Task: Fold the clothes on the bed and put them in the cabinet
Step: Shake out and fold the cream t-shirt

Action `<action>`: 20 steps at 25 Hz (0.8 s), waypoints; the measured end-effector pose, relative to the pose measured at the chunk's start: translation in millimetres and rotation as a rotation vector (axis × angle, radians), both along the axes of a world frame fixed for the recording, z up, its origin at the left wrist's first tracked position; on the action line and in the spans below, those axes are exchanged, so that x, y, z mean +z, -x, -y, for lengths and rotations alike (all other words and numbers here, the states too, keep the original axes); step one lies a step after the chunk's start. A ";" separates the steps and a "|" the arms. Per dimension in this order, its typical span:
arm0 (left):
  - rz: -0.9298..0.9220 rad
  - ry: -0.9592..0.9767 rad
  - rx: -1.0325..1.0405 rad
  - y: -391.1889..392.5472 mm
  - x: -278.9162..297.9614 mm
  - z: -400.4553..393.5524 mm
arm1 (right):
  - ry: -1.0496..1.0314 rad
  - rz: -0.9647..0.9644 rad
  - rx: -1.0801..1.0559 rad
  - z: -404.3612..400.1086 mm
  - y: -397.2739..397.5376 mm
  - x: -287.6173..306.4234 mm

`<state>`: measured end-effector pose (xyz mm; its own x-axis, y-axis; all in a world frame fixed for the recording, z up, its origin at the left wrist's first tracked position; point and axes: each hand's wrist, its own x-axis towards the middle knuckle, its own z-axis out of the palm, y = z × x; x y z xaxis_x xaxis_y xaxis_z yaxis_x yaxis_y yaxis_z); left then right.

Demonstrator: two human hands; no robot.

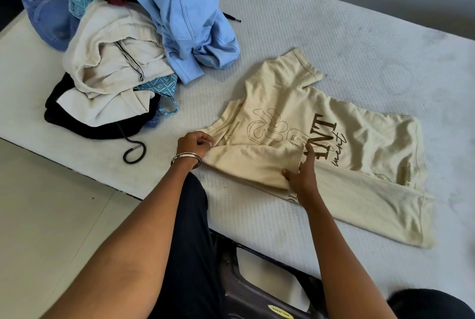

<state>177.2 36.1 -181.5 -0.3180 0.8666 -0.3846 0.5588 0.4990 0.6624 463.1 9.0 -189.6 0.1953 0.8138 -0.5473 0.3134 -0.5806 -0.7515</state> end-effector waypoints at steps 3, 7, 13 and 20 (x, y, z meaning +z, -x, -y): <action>-0.018 -0.025 -0.014 -2.4 2.2 1.6 | -0.019 0.220 0.067 -3.1 2.9 8.2; 0.014 -0.005 -0.153 -4.0 3.0 1.7 | 0.031 0.658 0.112 -12.3 22.8 23.7; -0.533 0.078 -0.480 -14.7 2.2 -0.1 | -0.231 0.813 0.728 -47.7 11.4 17.0; -0.462 0.011 -0.329 -6.4 -6.8 -4.6 | 0.018 0.751 0.462 -76.7 -15.9 10.1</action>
<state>183.5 40.7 -188.3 -0.1693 0.9453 -0.2788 0.9168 0.2549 0.3075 479.0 85.7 -179.6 0.1622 0.8929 -0.4200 0.9273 -0.2834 -0.2444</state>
